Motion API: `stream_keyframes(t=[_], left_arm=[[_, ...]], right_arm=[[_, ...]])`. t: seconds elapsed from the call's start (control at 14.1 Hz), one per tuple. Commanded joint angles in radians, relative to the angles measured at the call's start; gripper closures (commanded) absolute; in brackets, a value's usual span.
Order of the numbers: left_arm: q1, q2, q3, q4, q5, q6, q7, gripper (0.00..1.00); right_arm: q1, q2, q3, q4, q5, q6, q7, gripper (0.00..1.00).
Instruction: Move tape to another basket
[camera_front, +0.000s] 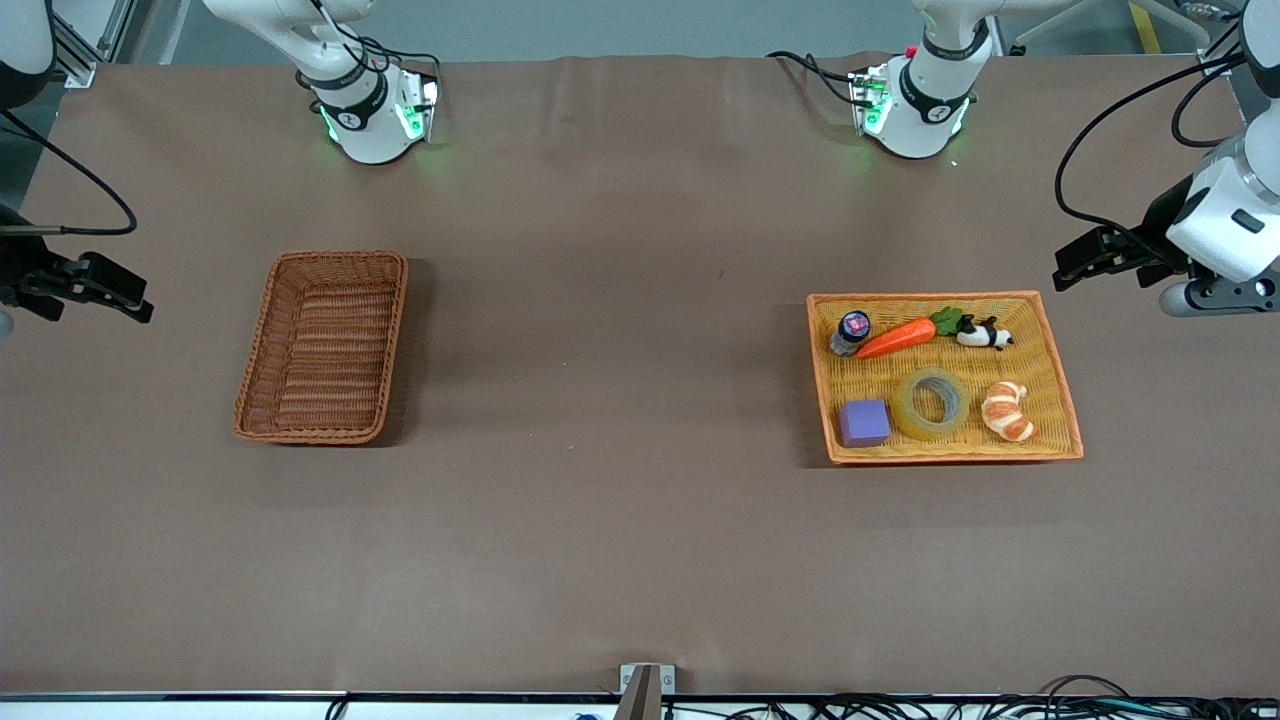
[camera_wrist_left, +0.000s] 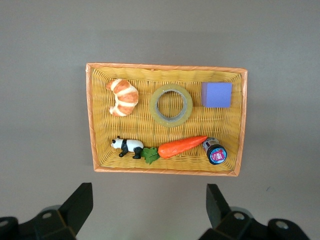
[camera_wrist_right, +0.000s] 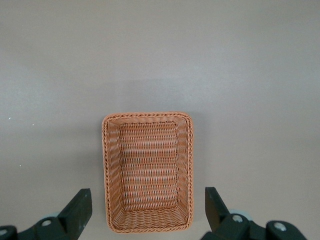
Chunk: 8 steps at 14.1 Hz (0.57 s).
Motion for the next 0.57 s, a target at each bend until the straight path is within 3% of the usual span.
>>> stream_keyframes(t=[0.0, 0.5], left_arm=[[-0.007, 0.002, -0.003, 0.023, -0.017, -0.012, 0.005, 0.00], [0.002, 0.006, -0.013, 0.033, -0.019, -0.008, 0.002, 0.00]], right_arm=[[-0.004, -0.017, 0.001, -0.014, 0.012, -0.002, -0.006, 0.00], [-0.004, -0.017, 0.001, -0.014, 0.012, -0.002, -0.006, 0.00]])
